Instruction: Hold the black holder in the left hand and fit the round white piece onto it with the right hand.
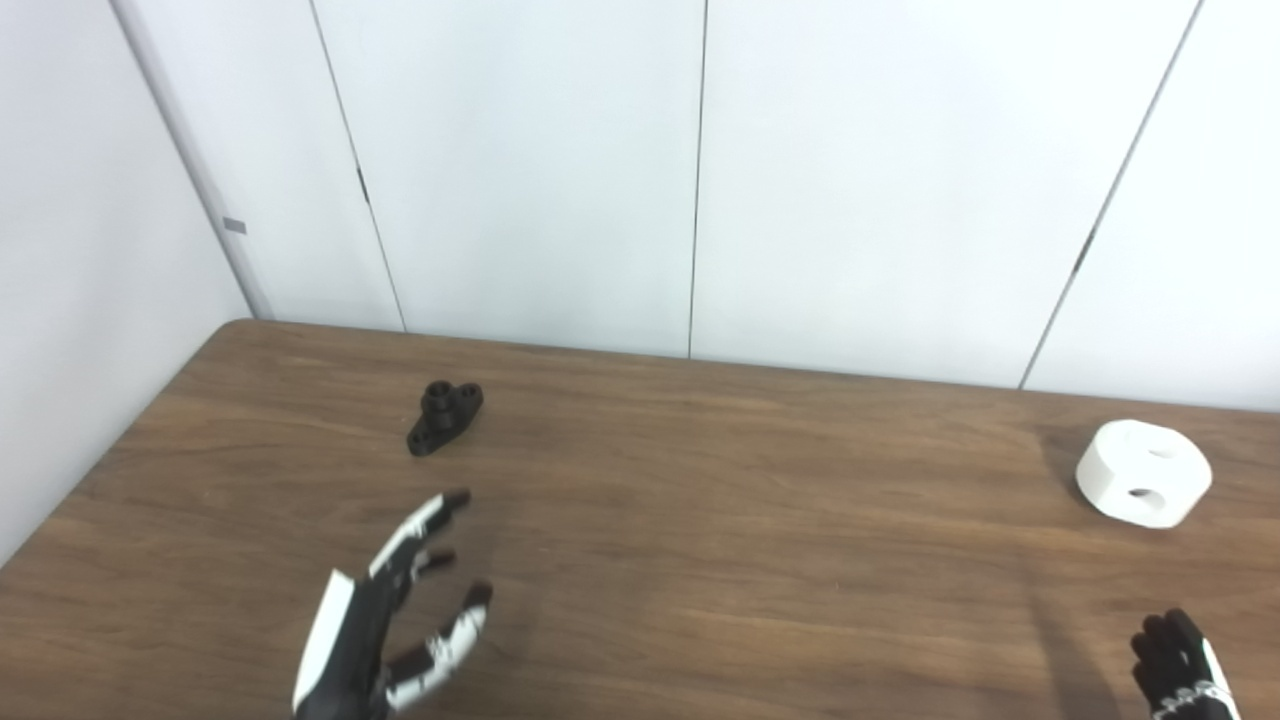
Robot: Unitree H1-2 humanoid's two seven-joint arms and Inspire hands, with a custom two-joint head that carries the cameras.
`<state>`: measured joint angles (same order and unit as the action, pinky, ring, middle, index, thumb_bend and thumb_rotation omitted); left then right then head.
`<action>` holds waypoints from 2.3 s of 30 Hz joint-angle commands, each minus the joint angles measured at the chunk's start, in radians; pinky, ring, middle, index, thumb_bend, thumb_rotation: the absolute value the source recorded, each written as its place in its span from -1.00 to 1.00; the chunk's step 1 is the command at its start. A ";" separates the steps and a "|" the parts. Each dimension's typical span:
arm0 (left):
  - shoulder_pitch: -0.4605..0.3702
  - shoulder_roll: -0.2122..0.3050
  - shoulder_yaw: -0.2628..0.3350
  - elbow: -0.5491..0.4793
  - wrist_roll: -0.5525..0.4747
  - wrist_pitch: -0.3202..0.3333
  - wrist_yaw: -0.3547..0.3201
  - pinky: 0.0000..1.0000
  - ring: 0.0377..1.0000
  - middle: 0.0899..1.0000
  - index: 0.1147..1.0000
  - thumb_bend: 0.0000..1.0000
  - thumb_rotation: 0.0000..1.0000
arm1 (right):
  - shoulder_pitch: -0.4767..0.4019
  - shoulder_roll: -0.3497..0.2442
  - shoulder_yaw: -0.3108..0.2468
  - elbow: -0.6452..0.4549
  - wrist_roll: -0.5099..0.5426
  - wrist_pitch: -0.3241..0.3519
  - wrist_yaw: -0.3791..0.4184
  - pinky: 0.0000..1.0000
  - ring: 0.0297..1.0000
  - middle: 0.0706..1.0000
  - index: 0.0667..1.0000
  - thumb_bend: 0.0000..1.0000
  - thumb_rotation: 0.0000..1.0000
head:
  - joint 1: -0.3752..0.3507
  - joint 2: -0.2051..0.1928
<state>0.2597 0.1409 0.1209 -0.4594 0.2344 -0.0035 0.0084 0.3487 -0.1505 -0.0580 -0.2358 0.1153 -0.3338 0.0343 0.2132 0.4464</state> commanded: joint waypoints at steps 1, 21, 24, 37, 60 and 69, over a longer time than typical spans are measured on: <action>-0.013 0.000 0.013 -0.023 0.026 -0.002 0.024 0.68 0.85 0.85 0.75 -0.08 -0.75 | -0.009 0.026 0.000 0.030 0.007 0.036 -0.006 1.00 0.94 0.94 0.94 0.17 1.00 | -0.001 0.003; -0.198 0.120 0.114 0.037 0.139 0.120 0.035 0.93 0.93 0.87 0.77 0.29 -0.27 | -0.013 0.037 0.008 0.015 -0.005 0.067 -0.009 1.00 0.94 0.93 0.93 0.19 1.00 | -0.010 0.015; -0.219 0.147 0.112 0.069 0.140 0.109 0.034 0.95 0.93 0.87 0.78 0.33 -0.23 | -0.015 0.042 0.010 0.022 -0.002 0.058 -0.010 1.00 0.93 0.93 0.93 0.19 1.00 | -0.010 0.016; -0.349 0.230 0.064 0.254 0.367 0.140 0.117 1.00 0.94 0.83 0.68 0.54 -0.10 | -0.017 0.047 0.021 0.014 -0.014 0.067 -0.011 1.00 0.95 0.94 0.95 0.14 1.00 | -0.019 0.019; -0.551 0.264 -0.085 0.554 0.541 0.338 0.134 1.00 0.96 0.84 0.53 0.67 -0.03 | -0.009 0.045 0.023 0.011 -0.012 0.062 -0.012 0.99 0.90 0.90 0.92 0.11 1.00 | -0.024 0.026; -0.597 0.258 -0.082 0.627 0.527 0.370 0.168 1.00 0.98 0.86 0.51 0.63 -0.13 | -0.009 0.043 0.024 0.007 -0.011 0.066 -0.012 1.00 0.91 0.90 0.91 0.12 1.00 | -0.021 0.029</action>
<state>-0.2859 0.3789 0.0295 0.1732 0.7572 0.3674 0.1293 0.3477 -0.1480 -0.0468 -0.2532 0.0988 -0.2804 0.0244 0.1917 0.4755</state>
